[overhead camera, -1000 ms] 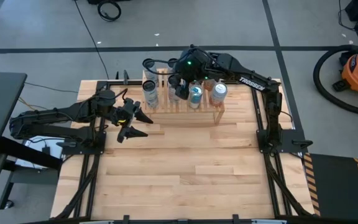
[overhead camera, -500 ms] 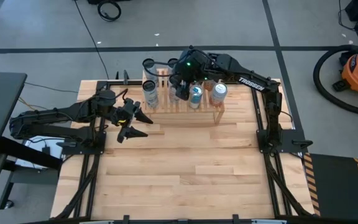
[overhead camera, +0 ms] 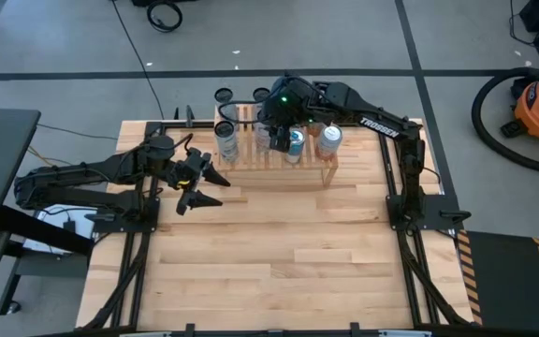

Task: Place canned beverage on shelf
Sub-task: Put the white-pink soda can on the shelf aligned with the other white-pink soda

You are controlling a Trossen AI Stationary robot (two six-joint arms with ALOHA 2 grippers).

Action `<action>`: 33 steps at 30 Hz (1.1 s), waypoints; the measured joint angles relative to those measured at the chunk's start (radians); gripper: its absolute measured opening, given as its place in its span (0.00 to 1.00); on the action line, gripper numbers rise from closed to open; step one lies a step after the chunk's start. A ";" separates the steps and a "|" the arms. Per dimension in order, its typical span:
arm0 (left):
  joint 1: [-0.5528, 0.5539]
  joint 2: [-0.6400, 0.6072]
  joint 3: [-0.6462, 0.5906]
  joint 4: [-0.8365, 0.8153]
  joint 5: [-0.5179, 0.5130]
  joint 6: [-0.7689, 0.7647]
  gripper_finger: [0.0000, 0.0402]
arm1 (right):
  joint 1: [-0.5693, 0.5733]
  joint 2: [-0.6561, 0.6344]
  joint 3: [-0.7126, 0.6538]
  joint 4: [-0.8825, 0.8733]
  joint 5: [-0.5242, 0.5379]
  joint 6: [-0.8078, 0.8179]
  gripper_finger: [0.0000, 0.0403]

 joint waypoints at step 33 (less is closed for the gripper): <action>0.000 0.000 0.000 -0.017 0.000 0.045 0.79 | 0.047 -0.036 0.060 0.057 0.070 0.012 0.64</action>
